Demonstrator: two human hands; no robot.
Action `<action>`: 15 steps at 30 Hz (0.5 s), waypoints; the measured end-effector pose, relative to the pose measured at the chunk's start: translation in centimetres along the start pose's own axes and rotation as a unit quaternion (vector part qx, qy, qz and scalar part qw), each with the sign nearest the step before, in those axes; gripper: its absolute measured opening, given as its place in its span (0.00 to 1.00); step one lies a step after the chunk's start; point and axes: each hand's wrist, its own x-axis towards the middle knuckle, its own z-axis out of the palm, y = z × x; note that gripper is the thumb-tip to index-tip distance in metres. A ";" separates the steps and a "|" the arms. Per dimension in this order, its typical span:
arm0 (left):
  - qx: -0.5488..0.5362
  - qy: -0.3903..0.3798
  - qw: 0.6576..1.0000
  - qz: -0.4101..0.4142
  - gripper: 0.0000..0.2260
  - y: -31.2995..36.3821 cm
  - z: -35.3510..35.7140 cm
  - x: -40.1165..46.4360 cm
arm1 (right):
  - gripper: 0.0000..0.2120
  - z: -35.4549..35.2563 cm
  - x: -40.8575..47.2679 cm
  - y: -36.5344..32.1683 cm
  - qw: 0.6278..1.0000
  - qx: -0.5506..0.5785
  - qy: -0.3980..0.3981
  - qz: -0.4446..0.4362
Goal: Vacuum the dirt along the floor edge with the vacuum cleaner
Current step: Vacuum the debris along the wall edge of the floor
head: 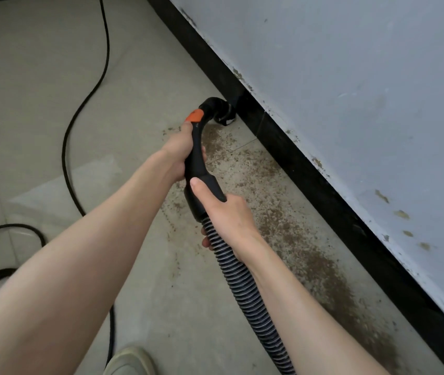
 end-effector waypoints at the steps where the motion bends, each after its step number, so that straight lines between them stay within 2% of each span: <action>1: -0.002 -0.004 1.000 -0.005 0.19 -0.1 0.3 -0.1 | 0.30 -0.2 -0.1 0.2 1.000 0.002 0.005 -0.001; 9: -0.045 -0.027 0.999 -0.003 0.19 -1.2 0.6 -0.8 | 0.30 -0.8 -1.4 0.3 0.997 -0.066 0.022 -0.018; 15: -0.072 0.013 0.997 0.036 0.19 -0.5 -4.5 -2.5 | 0.28 2.6 -2.8 -0.3 0.994 -0.100 -0.011 -0.054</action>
